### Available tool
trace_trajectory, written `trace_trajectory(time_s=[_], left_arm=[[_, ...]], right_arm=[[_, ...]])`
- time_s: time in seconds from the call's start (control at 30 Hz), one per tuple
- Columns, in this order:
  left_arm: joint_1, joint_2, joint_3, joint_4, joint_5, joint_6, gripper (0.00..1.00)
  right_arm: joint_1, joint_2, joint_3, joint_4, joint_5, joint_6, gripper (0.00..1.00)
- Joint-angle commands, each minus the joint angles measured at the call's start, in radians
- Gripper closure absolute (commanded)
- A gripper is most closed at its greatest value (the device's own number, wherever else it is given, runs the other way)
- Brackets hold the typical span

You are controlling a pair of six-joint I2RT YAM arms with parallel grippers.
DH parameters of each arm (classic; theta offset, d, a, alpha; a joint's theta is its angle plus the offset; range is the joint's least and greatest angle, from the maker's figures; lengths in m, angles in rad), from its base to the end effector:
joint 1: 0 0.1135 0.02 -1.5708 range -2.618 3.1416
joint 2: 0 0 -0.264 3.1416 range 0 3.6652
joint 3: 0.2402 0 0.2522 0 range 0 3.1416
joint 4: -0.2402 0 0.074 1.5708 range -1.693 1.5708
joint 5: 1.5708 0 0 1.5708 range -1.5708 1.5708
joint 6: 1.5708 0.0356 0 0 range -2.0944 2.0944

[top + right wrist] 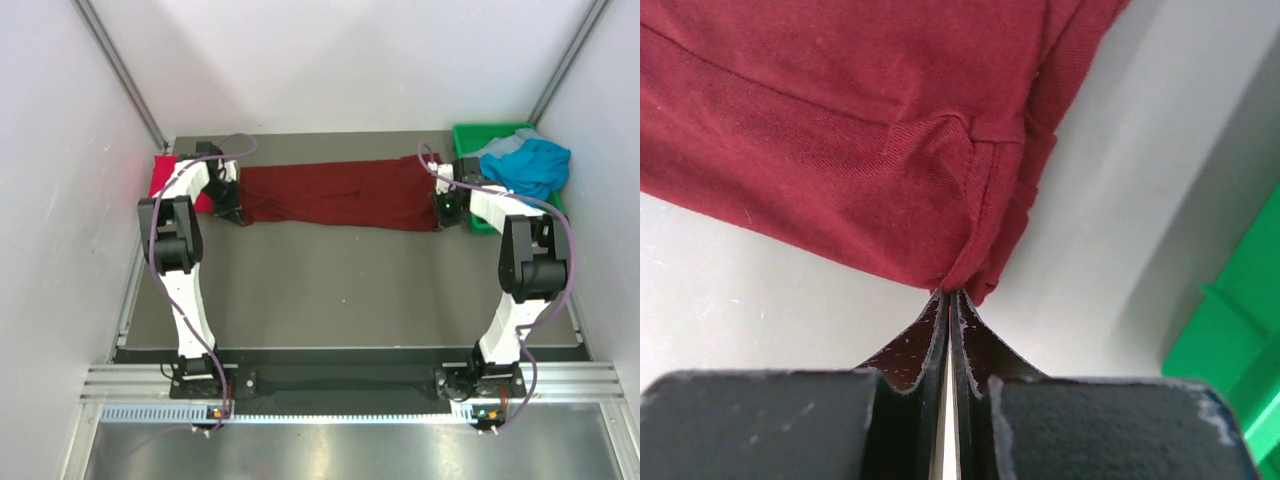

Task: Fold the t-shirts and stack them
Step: Fold the tshirt

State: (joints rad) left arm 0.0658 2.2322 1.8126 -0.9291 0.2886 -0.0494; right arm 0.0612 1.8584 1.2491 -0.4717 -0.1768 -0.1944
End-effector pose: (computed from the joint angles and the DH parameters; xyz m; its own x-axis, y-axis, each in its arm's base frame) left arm 0.4538 0.0197 0.1714 -0.9721 -0.1115 -0.2063 -0.0485 0.9563 -0.2882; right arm 0.3803 0.0296 0.1794 -0.8366 -0.2418 -0.4916 -0.3102 0.9487 0.0614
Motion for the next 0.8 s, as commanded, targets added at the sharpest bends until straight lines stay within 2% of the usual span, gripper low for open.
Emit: trace_trajectory(time_s=[0.0,0.33,0.77], left_arm=[[0.017,-0.034,0.028,-0.005,-0.02,0.006,1.0],[0.032,-0.042,0.031,-0.007,-0.062,0.019,1.0],[0.046,-0.034,0.056,-0.005,-0.112,0.034,1.0]], right_arm=[[0.002,-0.07,0.009,0.024,0.037,-0.022,1.0],[-0.05,-0.116,-0.027,0.018,0.071,-0.053,1.0],[-0.054,-0.151,-0.071,0.004,0.073,-0.085,1.0]])
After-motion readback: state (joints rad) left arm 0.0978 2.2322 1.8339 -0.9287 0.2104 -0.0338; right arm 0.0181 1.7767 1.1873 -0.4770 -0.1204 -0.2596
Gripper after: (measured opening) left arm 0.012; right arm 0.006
